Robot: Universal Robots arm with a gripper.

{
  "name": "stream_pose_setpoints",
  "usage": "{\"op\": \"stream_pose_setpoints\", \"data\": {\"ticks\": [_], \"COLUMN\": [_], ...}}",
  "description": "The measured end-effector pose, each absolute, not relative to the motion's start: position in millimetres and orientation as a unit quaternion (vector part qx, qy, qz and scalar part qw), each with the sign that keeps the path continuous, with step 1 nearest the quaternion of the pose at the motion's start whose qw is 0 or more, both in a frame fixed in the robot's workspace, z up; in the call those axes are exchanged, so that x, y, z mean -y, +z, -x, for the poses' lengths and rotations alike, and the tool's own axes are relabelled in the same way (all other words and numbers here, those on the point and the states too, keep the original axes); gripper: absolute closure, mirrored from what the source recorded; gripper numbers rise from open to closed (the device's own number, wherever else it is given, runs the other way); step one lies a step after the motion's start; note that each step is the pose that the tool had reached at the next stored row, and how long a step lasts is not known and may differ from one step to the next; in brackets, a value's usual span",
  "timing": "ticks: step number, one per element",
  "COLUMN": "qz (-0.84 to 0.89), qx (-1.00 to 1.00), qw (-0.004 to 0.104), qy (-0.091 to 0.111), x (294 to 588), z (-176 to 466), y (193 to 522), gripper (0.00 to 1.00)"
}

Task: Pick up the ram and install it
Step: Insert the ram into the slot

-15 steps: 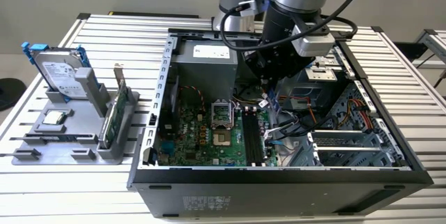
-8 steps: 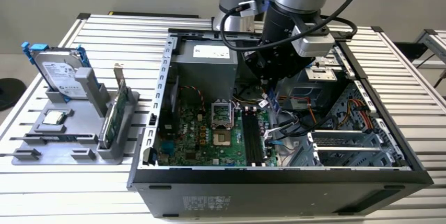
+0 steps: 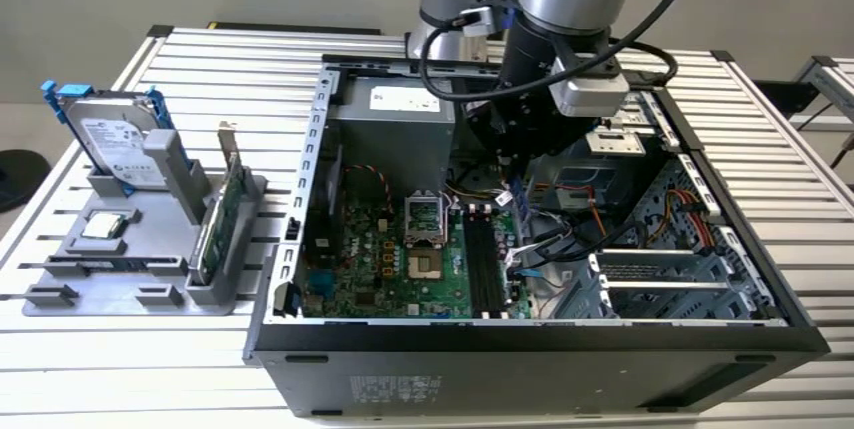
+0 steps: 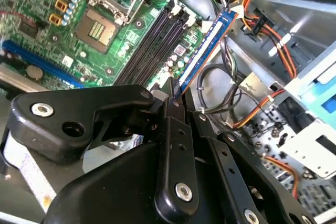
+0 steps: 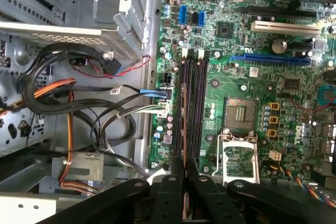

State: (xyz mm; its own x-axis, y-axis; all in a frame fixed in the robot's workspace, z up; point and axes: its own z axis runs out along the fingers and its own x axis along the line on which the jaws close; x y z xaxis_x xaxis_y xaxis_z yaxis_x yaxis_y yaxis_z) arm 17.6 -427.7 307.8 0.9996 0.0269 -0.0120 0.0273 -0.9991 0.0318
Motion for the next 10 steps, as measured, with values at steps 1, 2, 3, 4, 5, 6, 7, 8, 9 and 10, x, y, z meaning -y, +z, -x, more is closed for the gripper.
{"op": "stream_pose_setpoints", "data": {"ticks": [1,2,3,4,5,6,7,8,9,10], "qz": [-1.000,-1.000,-1.000,-1.000,-1.000,-1.000,-1.000,-0.999,-0.999,-0.999], "qx": [-0.004,0.004,0.009,0.012,0.016,0.019,0.024,0.028,0.032,0.035], "qw": [0.016,0.016,0.016,0.016,0.016,0.016,0.016,0.016,0.016,0.016], "qy": [-0.006,-0.006,-0.006,-0.006,-0.006,-0.006,-0.006,-0.006,-0.006,-0.006], "x": [428,428,428,428,428,428,428,428,428,428], "z": [-18,-18,-18,-18,-18,-18,-18,-18,-18,-18], "y": [306,304,303,301,299,297,296,294,293,292], "gripper": [1.00,1.00,1.00,1.00,1.00,1.00,1.00,1.00,1.00,1.00]}}
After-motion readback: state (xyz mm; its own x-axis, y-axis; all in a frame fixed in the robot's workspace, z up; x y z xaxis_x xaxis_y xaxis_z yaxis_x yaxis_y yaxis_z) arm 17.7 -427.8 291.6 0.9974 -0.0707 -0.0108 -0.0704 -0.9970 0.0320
